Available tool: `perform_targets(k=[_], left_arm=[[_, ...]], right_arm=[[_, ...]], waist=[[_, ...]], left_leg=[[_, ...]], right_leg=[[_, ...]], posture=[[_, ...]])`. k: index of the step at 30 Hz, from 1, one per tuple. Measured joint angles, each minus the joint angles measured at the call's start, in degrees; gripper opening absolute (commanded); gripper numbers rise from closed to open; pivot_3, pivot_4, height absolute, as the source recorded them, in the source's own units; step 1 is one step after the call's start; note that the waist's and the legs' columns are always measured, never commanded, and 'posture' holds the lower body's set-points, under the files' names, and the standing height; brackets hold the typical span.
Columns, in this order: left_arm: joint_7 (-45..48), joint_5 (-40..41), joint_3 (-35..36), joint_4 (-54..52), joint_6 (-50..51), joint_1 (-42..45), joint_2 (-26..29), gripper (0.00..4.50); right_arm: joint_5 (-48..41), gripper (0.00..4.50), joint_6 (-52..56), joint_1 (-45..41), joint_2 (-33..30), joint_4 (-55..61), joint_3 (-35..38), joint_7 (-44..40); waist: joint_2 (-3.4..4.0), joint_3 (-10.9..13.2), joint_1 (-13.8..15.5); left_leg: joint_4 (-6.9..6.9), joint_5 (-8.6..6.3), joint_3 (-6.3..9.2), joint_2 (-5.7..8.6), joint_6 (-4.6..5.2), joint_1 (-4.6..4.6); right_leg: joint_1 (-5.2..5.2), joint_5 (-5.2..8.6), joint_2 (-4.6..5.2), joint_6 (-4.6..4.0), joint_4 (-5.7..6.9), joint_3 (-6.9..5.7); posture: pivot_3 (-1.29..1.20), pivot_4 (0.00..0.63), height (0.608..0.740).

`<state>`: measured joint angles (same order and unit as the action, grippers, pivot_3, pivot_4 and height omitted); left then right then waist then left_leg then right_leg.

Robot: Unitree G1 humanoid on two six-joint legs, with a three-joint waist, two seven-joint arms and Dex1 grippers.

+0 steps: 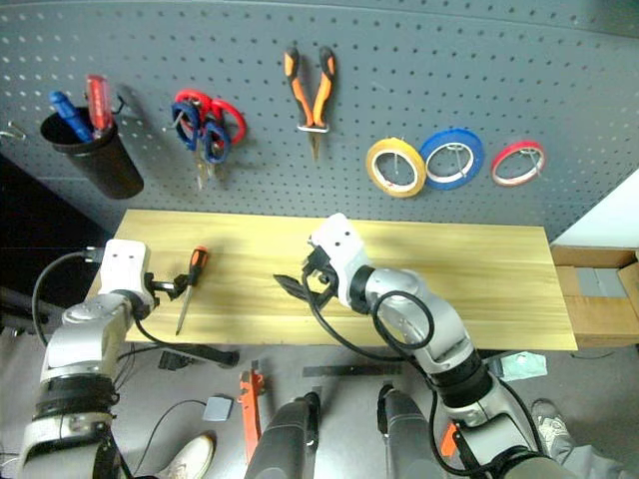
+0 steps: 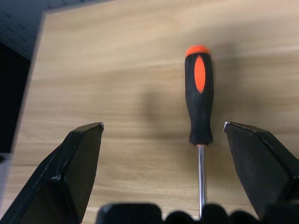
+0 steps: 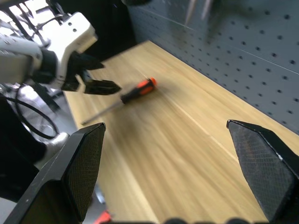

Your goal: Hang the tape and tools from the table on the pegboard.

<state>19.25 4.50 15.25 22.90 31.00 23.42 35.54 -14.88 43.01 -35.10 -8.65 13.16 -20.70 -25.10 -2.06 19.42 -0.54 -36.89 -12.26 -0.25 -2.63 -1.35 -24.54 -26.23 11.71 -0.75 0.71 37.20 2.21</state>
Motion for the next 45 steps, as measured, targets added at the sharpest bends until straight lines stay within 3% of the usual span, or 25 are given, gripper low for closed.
perform_targets(k=[16, 27, 31, 39, 45], left_arm=[[8.1, -2.4, -6.1, 28.9, -14.2, 15.8, 3.2, 4.46], [9.6, -2.7, -6.7, 41.7, -16.0, 24.4, 3.7, 4.46], [9.2, -2.7, -6.7, 42.8, -16.1, 24.7, 4.0, 3.61], [8.9, -2.7, -6.7, 43.1, -15.2, 24.5, 4.5, 0.75], [8.8, -2.7, -6.7, 43.4, -15.2, 24.5, 4.7, 0.72]], right_arm=[[0.4, 4.5, 7.4, -2.1, -0.7, 2.5, -0.8, -0.1], [0.3, 4.5, 9.6, -2.1, -0.6, 4.2, -0.5, 0.4], [0.3, 4.5, 9.9, -2.1, -0.6, 4.3, -0.3, 0.4], [0.3, 4.5, 9.8, -2.5, 0.0, 4.0, -0.1, 0.5], [0.4, 4.5, 8.9, -3.4, 0.2, 2.8, 0.3, 0.4]], waist=[[-0.08, 2.4, -0.4], [-0.09, 2.5, -1.3], [-0.09, 2.6, -1.4], [-0.08, 2.6, -1.4], [-0.09, 2.6, -1.4]], left_leg=[[-0.02, 0.01, -0.12, 0.02, -0.03, -0.64], [-0.06, 0.01, -0.14, 0.02, -0.04, -0.93], [-0.07, 0.02, -0.18, 0.01, -0.04, -0.92], [-0.05, 0.21, -0.13, 0.02, -0.36, -0.93], [-0.05, 0.22, -0.13, 0.02, -0.4, -0.93]], right_leg=[[-0.75, -0.01, 0.03, 0.02, 0.04, 0.01], [-1.08, -0.02, 0.02, 0.03, 0.18, 0.01], [-1.14, -0.01, 0.02, 0.03, 0.35, 0.03], [-1.2, -0.01, 0.01, 0.04, 0.47, 0.01], [-1.2, -0.01, 0.01, 0.04, 0.47, 0.0]], posture=[[-0.02, 0.455, 0.74], [-0.03, 0.458, 0.74], [-0.03, 0.453, 0.74], [-0.02, 0.439, 0.74], [-0.02, 0.427, 0.74]])
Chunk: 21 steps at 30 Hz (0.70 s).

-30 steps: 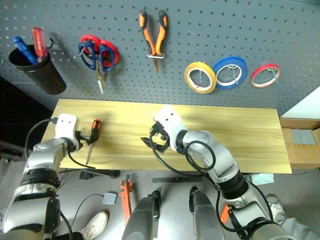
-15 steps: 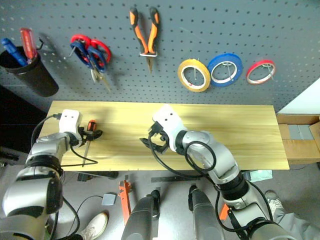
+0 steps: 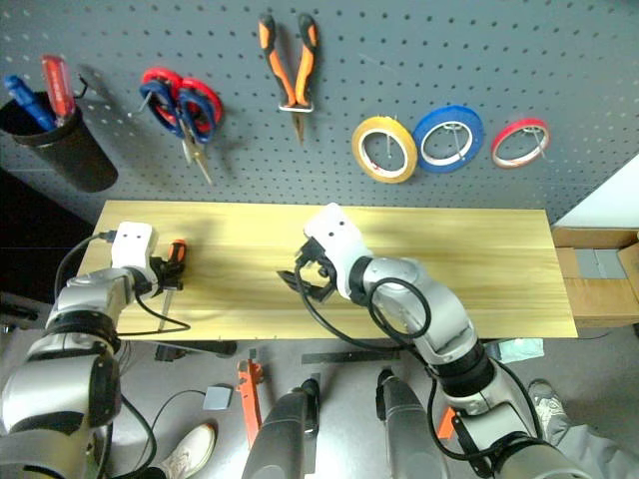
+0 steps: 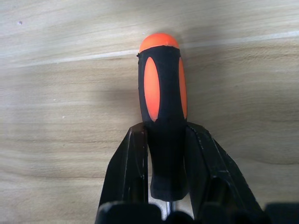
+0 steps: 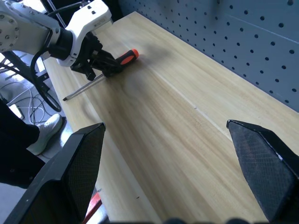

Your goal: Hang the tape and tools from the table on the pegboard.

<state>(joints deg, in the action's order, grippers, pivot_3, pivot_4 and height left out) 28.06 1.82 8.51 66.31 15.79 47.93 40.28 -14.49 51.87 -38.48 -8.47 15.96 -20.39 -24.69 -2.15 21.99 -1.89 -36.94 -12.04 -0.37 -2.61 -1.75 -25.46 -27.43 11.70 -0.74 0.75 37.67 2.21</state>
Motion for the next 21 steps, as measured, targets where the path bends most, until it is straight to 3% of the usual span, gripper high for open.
perform_targets(k=[9, 15, 21], left_arm=[[-2.0, 1.4, 1.0, -5.7, 2.6, -2.3, -0.1, 0.72], [-4.3, 3.5, 2.5, -30.8, 8.9, -14.0, -2.0, 0.72], [-12.1, 4.5, 4.3, -62.7, 20.7, -26.3, -8.7, 0.72]], right_arm=[[-0.4, 4.5, -1.9, -0.2, 0.2, -0.7, 0.8, -0.9], [-8.9, 4.5, -0.9, 1.9, -0.5, 2.3, 7.8, -6.3], [-21.5, 4.5, 2.4, 3.7, -1.2, 6.2, 15.2, -11.4]], waist=[[-0.22, -0.2, 0.1], [-0.76, -0.8, 0.1], [-1.27, -2.7, 0.2]], left_leg=[[0.0, 0.03, 0.1, 0.0, -0.06, -0.09], [0.01, 0.16, 0.27, 0.04, -0.57, -0.29], [0.0, 0.19, 0.41, 0.11, -0.72, -0.41]], right_leg=[[-0.01, -0.02, 0.01, -0.01, 0.02, -0.08], [-0.09, -0.23, 0.21, -0.3, 0.04, -0.15], [-0.11, -0.26, 0.32, -0.3, 0.05, -0.18]], posture=[[-0.02, 0.338, 0.74], [0.0, 0.262, 0.74], [0.03, 0.195, 0.74]])
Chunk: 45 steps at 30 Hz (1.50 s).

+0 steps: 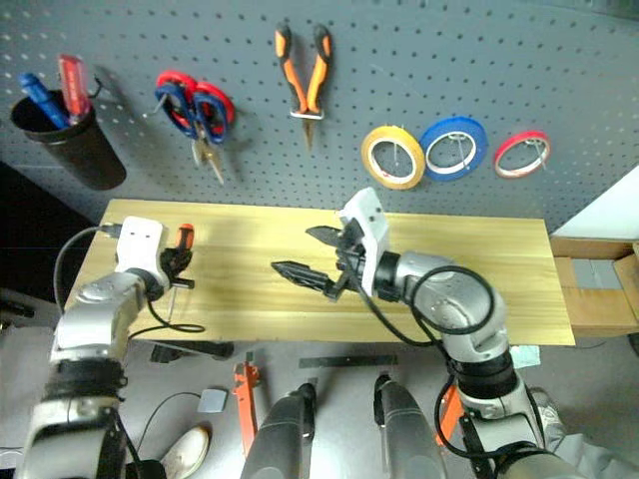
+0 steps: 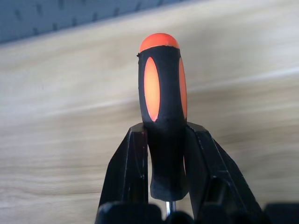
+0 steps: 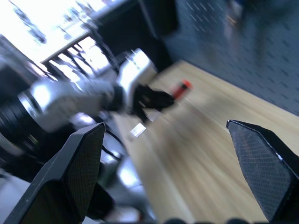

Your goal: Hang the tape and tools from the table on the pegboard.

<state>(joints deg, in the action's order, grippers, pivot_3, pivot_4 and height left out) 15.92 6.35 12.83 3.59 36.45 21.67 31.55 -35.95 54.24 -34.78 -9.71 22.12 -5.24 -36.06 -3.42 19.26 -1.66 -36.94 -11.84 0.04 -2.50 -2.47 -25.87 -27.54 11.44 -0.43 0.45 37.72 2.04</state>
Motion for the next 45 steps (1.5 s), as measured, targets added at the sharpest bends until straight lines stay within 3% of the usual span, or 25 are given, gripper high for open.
perform_targets(k=[6, 13, 19, 25, 35, 45], left_arm=[[-12.1, -0.8, 3.3, -22.8, 9.8, -2.6, -9.5, 0.72], [-14.1, -2.6, 3.9, -23.0, 7.0, 8.0, -4.8, 0.72], [-14.1, -4.6, 5.6, -13.5, -2.6, 14.8, 1.4, 0.72], [-13.8, -6.3, 5.1, 5.8, -17.4, 26.2, 7.0, 0.72], [-12.8, -10.5, -0.5, 38.4, -42.8, 45.6, 9.9, 0.72], [-12.0, -10.9, -1.3, 56.9, -50.9, 49.1, 9.6, 0.72]], right_arm=[[-2.2, 4.5, -4.2, -2.4, 4.4, -2.8, 1.7, 1.4], [1.9, 4.5, -14.8, -6.6, 9.7, -9.5, 0.7, 3.6], [4.6, 4.5, -21.4, -7.8, 11.0, -13.7, 0.6, 4.0], [6.7, 4.5, -26.1, -9.9, 12.8, -17.0, 0.7, 5.7], [8.4, 4.5, -29.7, -10.8, 13.5, -19.9, 0.8, 7.4], [12.6, 4.5, -30.4, -10.8, 10.7, -19.1, -1.8, 8.6]], waist=[[-0.31, -2.6, -0.1], [-0.48, -4.7, 0.1], [-0.43, -5.6, 0.2], [-0.5, -5.7, 1.2], [-0.54, -5.9, 2.0], [-0.49, -5.9, 1.5]], left_leg=[[-0.05, 0.12, -0.03, 0.04, -0.1, 0.13], [0.02, 0.55, -0.16, -0.07, -0.05, 0.62], [0.1, 0.61, -0.3, -0.14, 0.05, 1.03], [0.09, 0.61, -0.31, -0.15, 0.05, 1.02], [0.06, 0.61, -0.47, -0.09, 0.05, 1.0], [0.03, 0.61, -0.48, -0.14, 0.05, 1.0]], right_leg=[[0.13, -0.14, -0.31, 0.21, -0.1, -0.04], [0.52, -0.72, -0.61, 0.06, -0.33, -0.18], [1.12, -0.97, -0.82, 0.11, -0.81, -0.11], [1.1, -0.98, -0.8, 0.1, -0.77, -0.13], [1.09, -1.16, -0.58, -0.18, -0.76, -0.14], [1.04, -1.14, -0.59, -0.14, -0.68, -0.14]], posture=[[0.08, 0.146, 0.74], [0.1, 0.12, 0.74], [0.09, 0.117, 0.74], [0.08, 0.119, 0.74], [0.05, 0.133, 0.74], [0.01, 0.205, 0.74]])
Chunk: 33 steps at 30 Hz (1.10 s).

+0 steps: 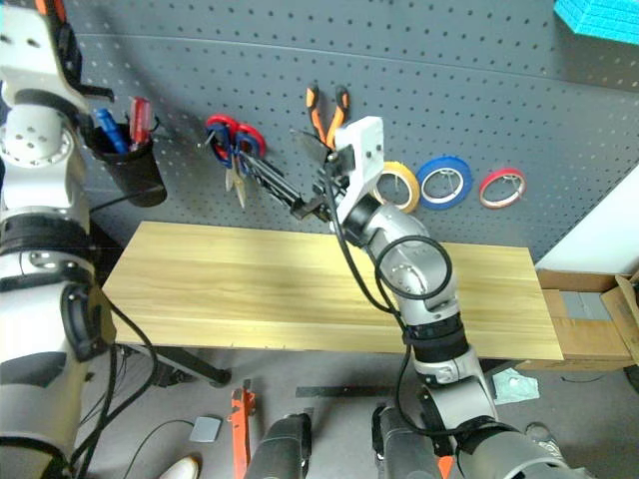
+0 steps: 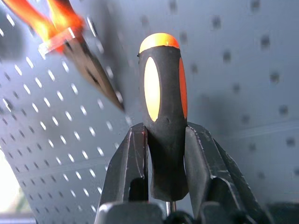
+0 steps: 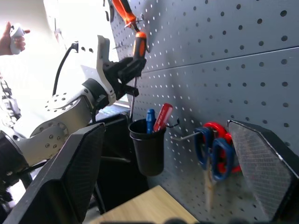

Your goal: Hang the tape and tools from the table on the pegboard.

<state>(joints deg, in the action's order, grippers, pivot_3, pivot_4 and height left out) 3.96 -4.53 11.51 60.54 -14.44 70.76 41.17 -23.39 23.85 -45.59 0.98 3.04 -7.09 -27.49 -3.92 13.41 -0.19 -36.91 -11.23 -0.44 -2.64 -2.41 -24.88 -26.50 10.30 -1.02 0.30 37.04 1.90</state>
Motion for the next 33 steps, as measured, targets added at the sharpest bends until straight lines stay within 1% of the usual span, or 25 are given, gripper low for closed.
perform_targets(k=[3, 8, 13, 16, 19, 20, 22, 25, 30, 33], left_arm=[[0.2, 0.5, 0.3, 1.8, 0.0, -0.3, -0.1, 0.72], [0.4, 2.1, 0.6, 1.9, -0.1, -1.2, -0.3, 0.72], [0.5, 2.4, 0.6, 1.7, -0.1, -2.2, -0.6, 0.72], [0.5, 2.5, 0.6, 0.3, 0.2, -4.3, -1.2, 0.72], [0.3, 3.5, 0.9, -3.1, 1.0, -8.0, -2.2, 0.72], [0.2, 3.8, 1.1, -4.3, 1.8, -9.4, -2.6, 1.28], [-0.1, 4.6, 1.6, -6.9, 3.2, -11.8, -2.9, 1.83], [-0.9, 5.4, 2.6, -10.8, 5.1, -14.2, -3.1, 2.81], [-1.1, 6.1, 2.9, -15.7, 7.5, -15.0, -3.1, 4.46], [-1.7, 6.3, 3.1, -18.5, 9.0, -16.0, -3.1, 4.46]], right_arm=[[1.8, 4.5, 0.3, 0.0, -1.3, 0.9, -1.8, -0.2], [1.9, 4.5, 2.4, 0.8, -3.0, 4.3, -3.2, -1.0], [1.9, 4.5, 4.5, 2.1, -3.8, 4.7, -3.3, -1.1], [1.9, 4.5, 4.9, 2.1, -3.9, 4.7, -3.4, -1.1], [2.0, 4.5, 5.5, 2.2, -4.2, 4.7, -3.8, -1.1], [2.0, 4.5, 5.5, 2.2, -4.3, 4.7, -3.8, -1.1], [2.0, 4.5, 5.6, 2.2, -4.5, 4.7, -3.8, -1.2], [2.0, 4.5, 5.6, 2.3, -4.6, 4.7, -3.8, -1.2], [2.0, 4.5, 5.6, 2.2, -4.2, 4.7, -3.8, -1.2], [2.0, 4.5, 5.6, 2.2, -4.1, 4.6, -3.8, -1.3]], waist=[[0.04, 0.0, -0.1], [0.3, 0.4, -0.1], [0.66, 1.0, 0.0], [0.99, 1.4, 0.0], [1.05, 1.8, -0.1], [1.03, 1.9, -0.1], [1.04, 2.1, -0.2], [1.04, 2.2, -0.1], [1.03, 2.2, 0.1], [1.04, 2.2, 0.1]], left_leg=[[0.0, 0.0, 0.0, 0.0, 0.0, -0.01], [-0.02, 0.0, 0.04, -0.01, 0.02, 0.02], [-0.08, 0.01, 0.07, 0.0, 0.04, 0.04], [-0.06, 0.01, 0.08, -0.01, 0.04, 0.06], [-0.03, 0.01, 0.1, -0.02, 0.04, 0.05], [-0.03, 0.01, 0.1, -0.02, 0.04, 0.05], [-0.03, 0.01, 0.09, -0.03, 0.04, 0.04], [-0.02, 0.01, 0.14, -0.02, 0.04, 0.03], [-0.04, 0.01, 0.16, 0.01, 0.04, 0.04], [-0.05, 0.01, 0.14, 0.02, 0.04, 0.04]], right_leg=[[-0.02, 0.07, -0.01, 0.11, 0.01, 0.01], [0.03, 0.16, 0.0, 0.24, 0.01, 0.02], [0.06, 0.17, 0.0, 0.24, 0.07, 0.02], [0.06, 0.17, 0.0, 0.24, 0.07, 0.03], [0.04, 0.18, 0.0, 0.24, 0.06, 0.03], [0.04, 0.18, 0.0, 0.23, 0.06, 0.03], [0.03, 0.18, 0.0, 0.24, 0.05, 0.04], [0.05, 0.18, 0.0, 0.24, 0.05, 0.02], [0.09, 0.19, 0.0, 0.25, 0.03, 0.01], [0.11, 0.19, 0.0, 0.25, 0.01, 0.03]], posture=[[0.01, 0.236, 0.74], [0.02, 0.285, 0.74], [0.02, 0.307, 0.74], [0.02, 0.314, 0.74], [0.03, 0.312, 0.74], [0.03, 0.311, 0.74], [0.03, 0.308, 0.74], [0.04, 0.302, 0.74], [0.04, 0.294, 0.74], [0.04, 0.282, 0.74]])
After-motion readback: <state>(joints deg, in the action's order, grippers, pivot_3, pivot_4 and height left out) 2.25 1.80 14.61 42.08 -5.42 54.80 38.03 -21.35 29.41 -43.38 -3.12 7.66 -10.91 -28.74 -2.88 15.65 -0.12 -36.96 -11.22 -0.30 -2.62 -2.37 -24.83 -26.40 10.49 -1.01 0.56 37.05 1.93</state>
